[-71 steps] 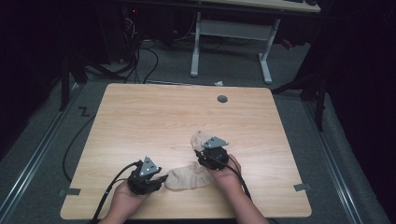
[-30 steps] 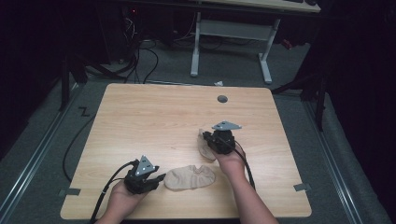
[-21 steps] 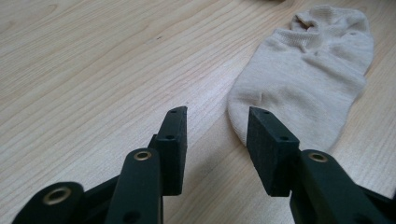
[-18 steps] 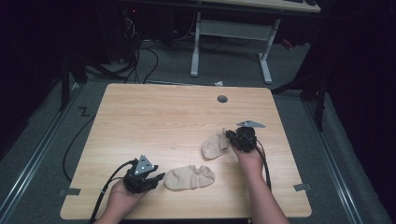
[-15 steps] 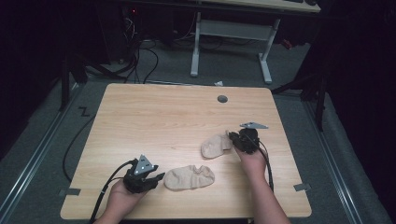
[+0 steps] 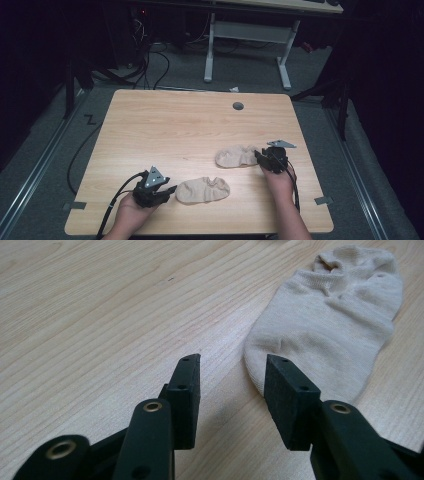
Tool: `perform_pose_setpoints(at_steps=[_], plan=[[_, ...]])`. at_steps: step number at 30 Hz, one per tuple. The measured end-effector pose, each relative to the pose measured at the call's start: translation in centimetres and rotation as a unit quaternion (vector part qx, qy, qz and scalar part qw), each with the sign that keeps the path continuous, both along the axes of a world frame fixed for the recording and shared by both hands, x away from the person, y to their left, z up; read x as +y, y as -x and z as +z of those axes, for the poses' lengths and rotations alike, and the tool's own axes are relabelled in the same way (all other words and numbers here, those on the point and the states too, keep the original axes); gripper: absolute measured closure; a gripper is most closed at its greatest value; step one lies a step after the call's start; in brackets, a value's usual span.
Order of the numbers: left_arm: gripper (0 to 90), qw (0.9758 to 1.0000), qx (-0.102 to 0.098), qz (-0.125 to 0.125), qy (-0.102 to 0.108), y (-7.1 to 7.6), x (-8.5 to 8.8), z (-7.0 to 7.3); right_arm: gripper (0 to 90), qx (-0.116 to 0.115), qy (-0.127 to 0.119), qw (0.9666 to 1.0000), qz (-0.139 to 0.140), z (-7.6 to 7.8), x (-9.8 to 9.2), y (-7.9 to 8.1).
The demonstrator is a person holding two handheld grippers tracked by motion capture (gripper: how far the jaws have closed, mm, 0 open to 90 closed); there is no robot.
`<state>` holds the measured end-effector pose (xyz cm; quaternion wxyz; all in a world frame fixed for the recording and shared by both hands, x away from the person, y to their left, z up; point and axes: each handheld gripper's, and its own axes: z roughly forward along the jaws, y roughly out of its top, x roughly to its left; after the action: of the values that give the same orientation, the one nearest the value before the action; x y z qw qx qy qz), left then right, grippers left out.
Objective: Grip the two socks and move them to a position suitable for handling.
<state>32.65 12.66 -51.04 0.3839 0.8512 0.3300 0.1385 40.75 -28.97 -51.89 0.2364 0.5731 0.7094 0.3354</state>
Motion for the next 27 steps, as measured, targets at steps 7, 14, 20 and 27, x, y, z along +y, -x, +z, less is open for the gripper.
perform_pose_setpoints(at_steps=[7, 14, 20, 27], plan=[[58.7, 1.0, 0.0, 0.001, 0.002, 0.0, 0.0, 0.0, 84.0, 0.026, -0.003, 0.9996, 0.013, -0.7, 0.5, 0.0], [60.8, 1.0, -0.003, 0.005, 0.001, -0.2, 0.1, 0.0, 85.7, 0.027, -0.008, 0.9988, 0.04, -0.8, 3.2, 0.9], [60.1, 0.9999, -0.006, 0.013, 0.003, -0.4, 0.1, 0.0, 85.7, 0.028, 0.0, 0.9976, 0.064, -0.7, 6.3, 1.5], [56.6, 0.9998, -0.007, 0.02, 0.006, -0.6, -0.1, -0.2, 85.6, 0.027, 0.005, 0.9948, 0.098, -0.6, 10.1, 1.7]])
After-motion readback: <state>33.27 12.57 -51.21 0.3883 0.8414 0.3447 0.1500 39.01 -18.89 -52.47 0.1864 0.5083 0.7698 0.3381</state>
